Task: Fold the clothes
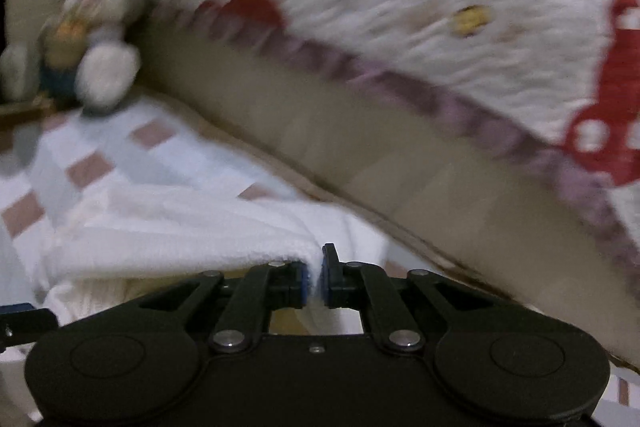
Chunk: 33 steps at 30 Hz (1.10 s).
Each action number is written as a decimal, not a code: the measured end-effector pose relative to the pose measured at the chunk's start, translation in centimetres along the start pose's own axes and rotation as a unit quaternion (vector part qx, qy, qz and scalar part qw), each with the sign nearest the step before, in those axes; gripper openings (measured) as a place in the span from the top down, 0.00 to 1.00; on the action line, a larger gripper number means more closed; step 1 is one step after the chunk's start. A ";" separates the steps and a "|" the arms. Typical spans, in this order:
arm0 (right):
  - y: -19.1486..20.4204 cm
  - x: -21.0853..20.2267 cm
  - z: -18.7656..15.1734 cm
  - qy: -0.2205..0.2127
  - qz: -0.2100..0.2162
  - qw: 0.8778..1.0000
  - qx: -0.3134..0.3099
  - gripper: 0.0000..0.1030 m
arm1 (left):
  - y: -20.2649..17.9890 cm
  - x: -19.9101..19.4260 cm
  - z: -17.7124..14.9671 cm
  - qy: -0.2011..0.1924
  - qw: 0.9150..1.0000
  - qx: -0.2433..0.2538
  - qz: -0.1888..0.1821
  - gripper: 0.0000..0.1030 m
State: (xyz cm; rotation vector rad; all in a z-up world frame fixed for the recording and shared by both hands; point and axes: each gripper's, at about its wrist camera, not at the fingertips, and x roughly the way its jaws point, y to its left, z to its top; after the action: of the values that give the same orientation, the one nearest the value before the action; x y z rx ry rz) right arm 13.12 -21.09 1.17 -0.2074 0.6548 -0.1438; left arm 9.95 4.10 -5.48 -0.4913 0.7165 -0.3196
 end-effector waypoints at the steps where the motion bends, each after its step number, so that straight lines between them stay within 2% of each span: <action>1: -0.8 -1.1 -0.2 -0.015 -0.015 1.000 -0.002 0.94 | -0.5 -0.3 0.1 -0.009 1.000 0.010 0.002 0.52; 5: -4.5 -4.6 -1.3 -0.051 -0.060 0.997 0.007 0.95 | -0.3 -1.3 0.6 -0.017 1.000 0.010 -0.020 0.50; 7: -6.9 -6.0 -2.1 -0.054 -0.077 0.995 0.019 0.95 | -0.2 -1.4 0.6 -0.010 1.000 0.016 -0.020 0.50; 13: -14.0 -10.2 -5.3 -0.057 -0.135 0.988 0.056 0.95 | -3.3 -1.1 -1.1 0.017 0.996 0.073 -0.041 0.49; 17: -18.0 -12.8 -7.8 -0.047 -0.161 0.982 0.088 0.95 | -5.4 -1.0 -2.3 0.035 0.992 0.111 -0.054 0.40; 20: -20.0 -13.0 -10.6 -0.024 -0.155 0.981 0.114 0.95 | -6.9 -0.8 -3.2 0.049 0.987 0.139 -0.064 0.33; 23: -22.0 -13.2 -13.4 -0.001 -0.150 0.979 0.141 0.95 | -8.5 -0.5 -4.1 0.065 0.981 0.166 -0.072 0.33; 25: -22.7 -12.4 -15.8 0.024 -0.147 0.978 0.148 0.94 | -9.3 0.8 -4.7 0.091 0.980 0.169 -0.056 0.33; 28: -23.6 -10.2 -19.0 0.070 -0.096 0.981 0.156 0.94 | -9.9 2.7 -4.9 0.106 0.979 0.174 -0.022 0.32; 30: -24.0 -8.4 -21.3 0.100 -0.059 0.981 0.154 0.89 | -10.0 3.8 -4.8 0.111 0.979 0.171 -0.007 0.24; 31: -24.1 -7.8 -22.4 0.110 -0.044 0.981 0.154 0.89 | -10.1 4.3 -4.9 0.116 0.979 0.169 -0.003 0.21; 33: -24.1 -7.6 -23.5 0.113 -0.029 0.981 0.153 0.83 | -10.2 5.3 -5.0 0.125 0.977 0.170 0.007 0.20</action>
State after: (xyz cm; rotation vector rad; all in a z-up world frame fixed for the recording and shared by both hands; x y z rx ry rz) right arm -8.95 -46.41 -6.85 0.0893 0.8434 -0.3253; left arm 9.11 -8.40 -6.20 -0.1216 0.8893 -0.4864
